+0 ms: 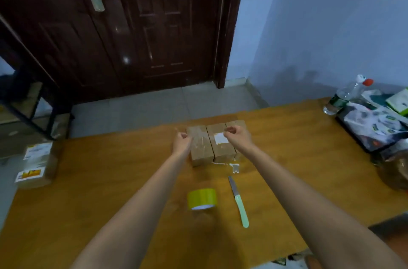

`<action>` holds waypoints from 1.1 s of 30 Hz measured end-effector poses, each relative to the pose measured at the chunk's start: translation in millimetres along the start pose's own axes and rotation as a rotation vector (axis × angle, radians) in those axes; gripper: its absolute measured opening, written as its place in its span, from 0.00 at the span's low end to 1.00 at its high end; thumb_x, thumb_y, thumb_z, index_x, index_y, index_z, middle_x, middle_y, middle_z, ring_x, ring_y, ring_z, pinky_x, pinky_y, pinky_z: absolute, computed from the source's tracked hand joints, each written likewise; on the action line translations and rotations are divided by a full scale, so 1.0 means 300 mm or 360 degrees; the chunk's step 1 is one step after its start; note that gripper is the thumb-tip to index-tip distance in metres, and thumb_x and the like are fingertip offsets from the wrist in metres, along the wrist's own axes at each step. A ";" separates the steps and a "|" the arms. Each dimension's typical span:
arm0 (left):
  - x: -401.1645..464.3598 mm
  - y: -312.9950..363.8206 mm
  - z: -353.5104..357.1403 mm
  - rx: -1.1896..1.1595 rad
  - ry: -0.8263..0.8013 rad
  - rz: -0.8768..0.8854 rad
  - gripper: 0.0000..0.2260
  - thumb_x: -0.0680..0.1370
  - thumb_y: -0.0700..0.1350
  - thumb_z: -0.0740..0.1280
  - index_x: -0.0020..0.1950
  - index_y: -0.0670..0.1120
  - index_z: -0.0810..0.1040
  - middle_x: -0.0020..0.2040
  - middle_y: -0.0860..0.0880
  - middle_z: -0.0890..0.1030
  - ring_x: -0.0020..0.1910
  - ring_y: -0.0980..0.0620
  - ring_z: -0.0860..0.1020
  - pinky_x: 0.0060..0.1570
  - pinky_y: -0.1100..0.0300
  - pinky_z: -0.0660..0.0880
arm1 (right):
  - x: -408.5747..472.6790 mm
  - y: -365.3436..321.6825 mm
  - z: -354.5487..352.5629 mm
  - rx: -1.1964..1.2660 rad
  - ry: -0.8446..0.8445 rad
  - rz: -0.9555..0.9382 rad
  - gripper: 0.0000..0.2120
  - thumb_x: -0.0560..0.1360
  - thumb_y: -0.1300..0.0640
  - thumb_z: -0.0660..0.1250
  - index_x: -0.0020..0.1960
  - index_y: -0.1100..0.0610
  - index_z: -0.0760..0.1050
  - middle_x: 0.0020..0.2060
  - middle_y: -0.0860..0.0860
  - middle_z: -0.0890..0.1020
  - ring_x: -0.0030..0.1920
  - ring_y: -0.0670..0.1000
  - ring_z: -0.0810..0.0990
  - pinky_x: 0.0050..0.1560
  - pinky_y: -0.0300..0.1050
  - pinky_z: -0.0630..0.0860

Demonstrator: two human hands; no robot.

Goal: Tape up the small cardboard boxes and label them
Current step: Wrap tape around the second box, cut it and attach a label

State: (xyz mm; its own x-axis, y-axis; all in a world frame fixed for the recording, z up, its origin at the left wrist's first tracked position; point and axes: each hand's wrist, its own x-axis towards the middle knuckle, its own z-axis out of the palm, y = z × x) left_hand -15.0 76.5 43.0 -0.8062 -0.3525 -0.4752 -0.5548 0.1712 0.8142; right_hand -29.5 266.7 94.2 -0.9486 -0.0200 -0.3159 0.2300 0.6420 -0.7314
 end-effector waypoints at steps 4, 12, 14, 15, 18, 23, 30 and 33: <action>0.094 -0.030 0.024 0.0023 0.0043 -0.0184 0.14 0.81 0.47 0.64 0.63 0.42 0.71 0.58 0.45 0.75 0.55 0.46 0.74 0.51 0.56 0.69 | 0.115 0.005 0.064 -0.0186 -0.0171 -0.0065 0.16 0.77 0.54 0.63 0.63 0.58 0.77 0.58 0.52 0.80 0.58 0.51 0.78 0.57 0.45 0.75; 0.153 -0.089 0.108 0.0166 0.0106 -0.0508 0.25 0.81 0.50 0.63 0.74 0.38 0.65 0.71 0.41 0.70 0.67 0.41 0.71 0.55 0.53 0.71 | 0.229 0.068 0.156 -0.0622 -0.0346 -0.0249 0.20 0.78 0.50 0.63 0.67 0.57 0.74 0.67 0.58 0.72 0.69 0.57 0.69 0.68 0.54 0.69; 0.155 -0.099 0.130 0.0208 0.0109 -0.0595 0.29 0.81 0.54 0.62 0.77 0.39 0.61 0.76 0.41 0.63 0.73 0.40 0.64 0.67 0.49 0.68 | 0.248 0.092 0.172 -0.0606 -0.0368 -0.0273 0.20 0.78 0.50 0.63 0.68 0.57 0.73 0.66 0.58 0.70 0.68 0.58 0.68 0.69 0.53 0.67; 0.153 -0.105 0.140 0.0245 0.0101 -0.0634 0.31 0.81 0.55 0.61 0.77 0.39 0.58 0.78 0.41 0.59 0.75 0.40 0.61 0.71 0.47 0.65 | 0.252 0.106 0.178 -0.0598 -0.0395 -0.0289 0.20 0.78 0.51 0.63 0.67 0.56 0.74 0.65 0.58 0.70 0.67 0.58 0.68 0.69 0.53 0.67; 0.151 -0.127 0.171 0.0326 0.0117 -0.0707 0.31 0.81 0.57 0.60 0.77 0.39 0.61 0.77 0.40 0.61 0.74 0.39 0.62 0.70 0.46 0.65 | 0.258 0.146 0.186 -0.0730 -0.0502 -0.0419 0.15 0.77 0.52 0.62 0.62 0.55 0.77 0.61 0.57 0.71 0.63 0.58 0.69 0.65 0.52 0.70; 0.133 -0.154 0.212 0.0379 0.0252 -0.0618 0.25 0.78 0.59 0.63 0.70 0.47 0.72 0.70 0.42 0.72 0.67 0.39 0.70 0.65 0.46 0.70 | 0.267 0.173 0.178 -0.0924 -0.0596 -0.0587 0.14 0.77 0.53 0.61 0.59 0.56 0.77 0.61 0.57 0.69 0.63 0.58 0.66 0.62 0.51 0.70; 0.060 -0.144 0.200 -0.0329 0.0355 -0.0411 0.18 0.78 0.43 0.70 0.65 0.42 0.69 0.61 0.37 0.79 0.55 0.41 0.79 0.47 0.51 0.76 | 0.261 0.142 0.162 -0.0987 -0.0802 -0.0560 0.17 0.78 0.54 0.57 0.64 0.57 0.73 0.63 0.58 0.65 0.65 0.59 0.63 0.63 0.53 0.68; 0.024 -0.116 0.150 -0.0357 0.0360 -0.0339 0.18 0.79 0.44 0.69 0.66 0.44 0.68 0.59 0.40 0.79 0.53 0.42 0.79 0.47 0.51 0.74 | 0.237 0.114 0.149 -0.0763 -0.0752 -0.0569 0.16 0.77 0.54 0.59 0.64 0.57 0.73 0.61 0.57 0.68 0.64 0.59 0.66 0.61 0.53 0.71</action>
State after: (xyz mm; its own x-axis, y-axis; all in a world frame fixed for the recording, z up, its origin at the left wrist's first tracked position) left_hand -10.8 109.5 -3.7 -0.5982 -0.5567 -0.5764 -0.6258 -0.1247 0.7699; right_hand -79.3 253.0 19.7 -0.7288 -0.5459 -0.4133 -0.2954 0.7952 -0.5294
